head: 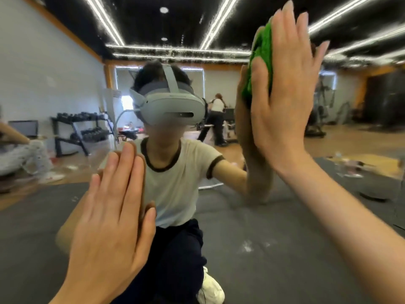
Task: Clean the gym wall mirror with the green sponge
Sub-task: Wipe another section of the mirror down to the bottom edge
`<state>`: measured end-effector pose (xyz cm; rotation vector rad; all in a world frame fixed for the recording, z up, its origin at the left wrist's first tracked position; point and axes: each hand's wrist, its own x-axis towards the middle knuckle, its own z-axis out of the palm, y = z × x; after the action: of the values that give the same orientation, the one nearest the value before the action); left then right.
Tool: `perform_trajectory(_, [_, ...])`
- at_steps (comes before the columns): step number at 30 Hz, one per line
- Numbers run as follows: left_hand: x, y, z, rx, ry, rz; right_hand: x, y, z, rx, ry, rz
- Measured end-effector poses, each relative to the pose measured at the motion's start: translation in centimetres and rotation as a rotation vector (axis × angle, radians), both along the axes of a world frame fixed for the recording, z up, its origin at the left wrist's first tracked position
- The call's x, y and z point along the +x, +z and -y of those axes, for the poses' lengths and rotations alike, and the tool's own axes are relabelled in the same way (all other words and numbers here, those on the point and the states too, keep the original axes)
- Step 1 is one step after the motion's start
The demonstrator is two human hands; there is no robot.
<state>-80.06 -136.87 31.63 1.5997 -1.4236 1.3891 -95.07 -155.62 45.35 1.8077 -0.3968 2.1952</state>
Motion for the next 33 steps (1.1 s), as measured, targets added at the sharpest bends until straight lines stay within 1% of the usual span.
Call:
perform_trajectory(1, [0.0,0.0,0.0,-0.007,0.003,0.003,0.7,-0.9,-0.5,-0.015,-0.015,-0.022])
perform_trajectory(2, [0.0,-0.1,0.1,-0.015,0.005,0.004,1.4,-3.0,-1.3,-0.050,-0.029,-0.088])
perform_trajectory(5, [-0.1,0.0,0.1,-0.034,0.008,-0.011,2.3,-13.8,-3.8,-0.240,-0.138,-0.459])
perform_trajectory(6, [-0.1,0.0,0.0,-0.030,0.008,-0.019,1.9,-17.0,-4.1,-0.300,-0.171,-0.554])
perform_trajectory(7, [-0.1,0.0,-0.1,-0.023,0.007,-0.025,1.3,-18.7,-4.0,-0.358,-0.203,-0.625])
perform_trajectory(8, [-0.1,0.0,-0.1,-0.013,0.008,-0.030,0.7,-18.7,-3.7,-0.415,-0.222,-0.687])
perform_trajectory(9, [-0.1,-0.1,-0.2,-0.003,0.009,-0.032,0.4,-17.4,-3.3,-0.450,-0.223,-0.728])
perform_trajectory(10, [-0.1,-0.1,-0.2,0.003,0.012,-0.033,0.5,-15.1,-3.1,-0.454,-0.200,-0.719])
perform_trajectory(11, [-0.1,-0.2,-0.2,0.007,0.014,-0.035,0.8,-11.9,-3.0,-0.395,-0.160,-0.644])
perform_trajectory(14, [-0.2,0.0,-0.3,0.011,0.007,-0.049,2.0,-2.5,-2.9,-0.098,-0.038,-0.242])
perform_trajectory(15, [-0.2,0.0,-0.4,0.013,-0.004,-0.051,2.6,-1.1,-3.3,-0.049,-0.020,-0.153])
perform_trajectory(16, [-0.2,0.0,-0.5,0.013,-0.019,-0.052,3.2,-1.3,-3.8,-0.046,-0.027,-0.126])
perform_trajectory(17, [-0.1,-0.1,-0.7,0.008,-0.033,-0.054,3.7,-2.9,-4.3,-0.070,-0.048,-0.160])
perform_trajectory(18, [0.0,-0.3,-1.1,-0.004,-0.044,-0.057,4.1,-5.9,-4.8,-0.125,-0.066,-0.246])
perform_trajectory(20, [0.5,-0.5,-2.1,-0.037,-0.046,-0.063,3.9,-13.5,-5.7,-0.240,-0.131,-0.486])
perform_trajectory(22, [1.5,-0.6,-3.1,-0.041,-0.007,-0.057,2.7,-19.3,-5.7,-0.337,-0.181,-0.650])
perform_trajectory(23, [1.9,-0.6,-3.6,-0.037,0.018,-0.059,2.2,-19.9,-5.4,-0.381,-0.206,-0.691])
perform_trajectory(24, [2.4,-0.4,-3.8,-0.034,0.040,-0.065,2.0,-18.9,-5.0,-0.414,-0.218,-0.709])
perform_trajectory(25, [2.7,-0.3,-4.0,-0.033,0.059,-0.071,2.3,-16.7,-4.8,-0.421,-0.215,-0.675])
perform_trajectory(26, [2.8,-0.3,-4.0,-0.032,0.071,-0.076,2.8,-13.6,-4.9,-0.384,-0.184,-0.584])
perform_trajectory(28, [3.0,-0.3,-3.9,-0.033,0.084,-0.077,3.8,-6.3,-5.0,-0.212,-0.089,-0.336])
perform_trajectory(30, [3.2,-0.4,-3.9,-0.031,0.088,-0.076,4.6,-1.6,-5.4,-0.108,-0.032,-0.153])
perform_trajectory(31, [3.3,-0.5,-3.9,-0.032,0.088,-0.075,5.2,-1.3,-5.8,-0.105,-0.027,-0.124])
perform_trajectory(32, [3.3,-0.6,-3.8,-0.028,0.080,-0.073,5.3,-2.6,-6.0,-0.119,-0.036,-0.150])
perform_trajectory(33, [3.3,-0.6,-3.8,-0.030,0.076,-0.070,5.6,-5.2,-6.4,-0.157,-0.044,-0.219])
